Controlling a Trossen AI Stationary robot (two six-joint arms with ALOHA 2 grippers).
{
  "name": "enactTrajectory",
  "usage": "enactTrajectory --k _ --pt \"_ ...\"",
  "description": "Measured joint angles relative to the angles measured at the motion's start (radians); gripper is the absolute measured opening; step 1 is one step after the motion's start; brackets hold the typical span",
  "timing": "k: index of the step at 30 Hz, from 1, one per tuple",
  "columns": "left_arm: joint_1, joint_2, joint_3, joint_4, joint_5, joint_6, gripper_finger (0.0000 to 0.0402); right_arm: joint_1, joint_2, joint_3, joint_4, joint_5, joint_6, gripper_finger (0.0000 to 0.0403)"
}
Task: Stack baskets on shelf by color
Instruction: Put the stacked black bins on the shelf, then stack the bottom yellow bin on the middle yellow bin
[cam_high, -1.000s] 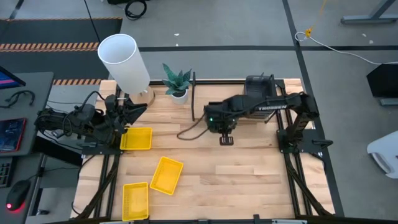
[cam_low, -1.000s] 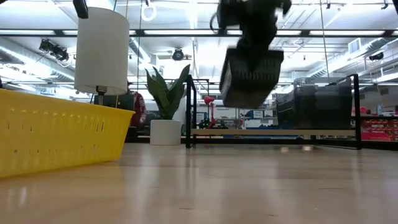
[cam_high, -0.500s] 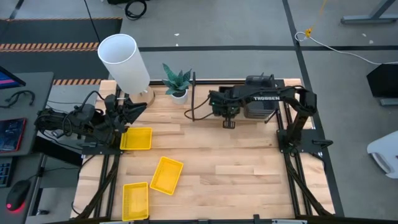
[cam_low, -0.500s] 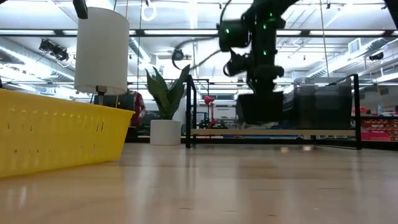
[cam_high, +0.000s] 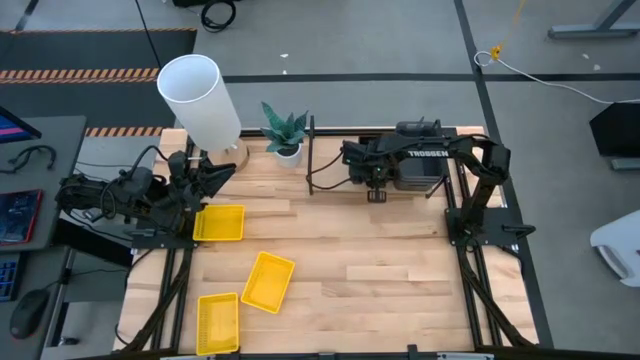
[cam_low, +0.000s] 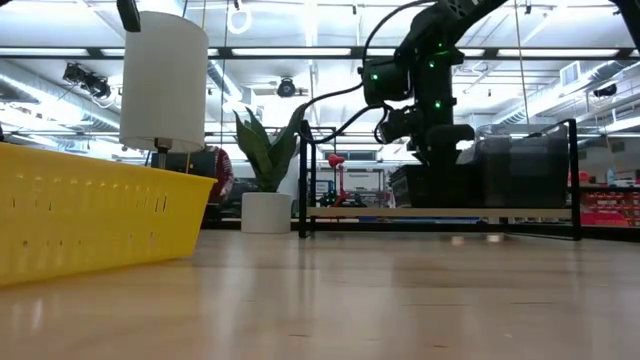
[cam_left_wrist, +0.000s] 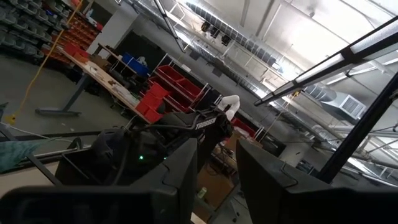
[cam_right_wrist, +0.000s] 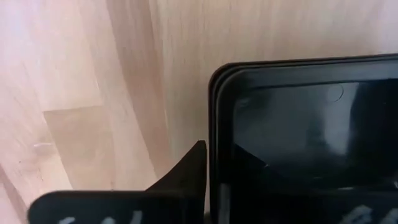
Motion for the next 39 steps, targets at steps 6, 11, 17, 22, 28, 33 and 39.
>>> enactTrajectory --k 6,11,17,22,28,33,39 --pt "0.0 0.0 0.0 0.0 0.0 0.001 0.0119 0.001 0.0 0.0 -0.026 -0.002 0.029 0.0101" --pt "0.0 0.0 0.0 -0.001 0.0 0.003 0.0119 0.005 0.0 0.001 -0.073 0.0 0.046 0.0147" --pt "0.0 0.0 0.0 -0.029 0.0 -0.002 0.0119 0.017 -0.003 0.068 -0.122 0.005 0.085 0.0196" --pt "0.0 0.0 0.0 -0.156 0.039 -0.093 0.0118 0.035 -0.011 0.183 -0.157 0.008 0.103 0.0222" --pt "-0.001 0.021 0.0 -0.438 0.146 -0.369 0.0118 0.086 -0.011 0.333 -0.164 0.008 0.173 0.0231" --pt "-0.001 0.091 0.0 -0.57 0.253 -0.482 0.0116 0.147 -0.012 0.42 -0.094 0.008 0.136 0.0229" --pt "0.0 0.249 0.0 -0.573 0.445 -0.51 0.0096 0.198 -0.012 0.46 -0.022 0.019 0.132 0.0229"
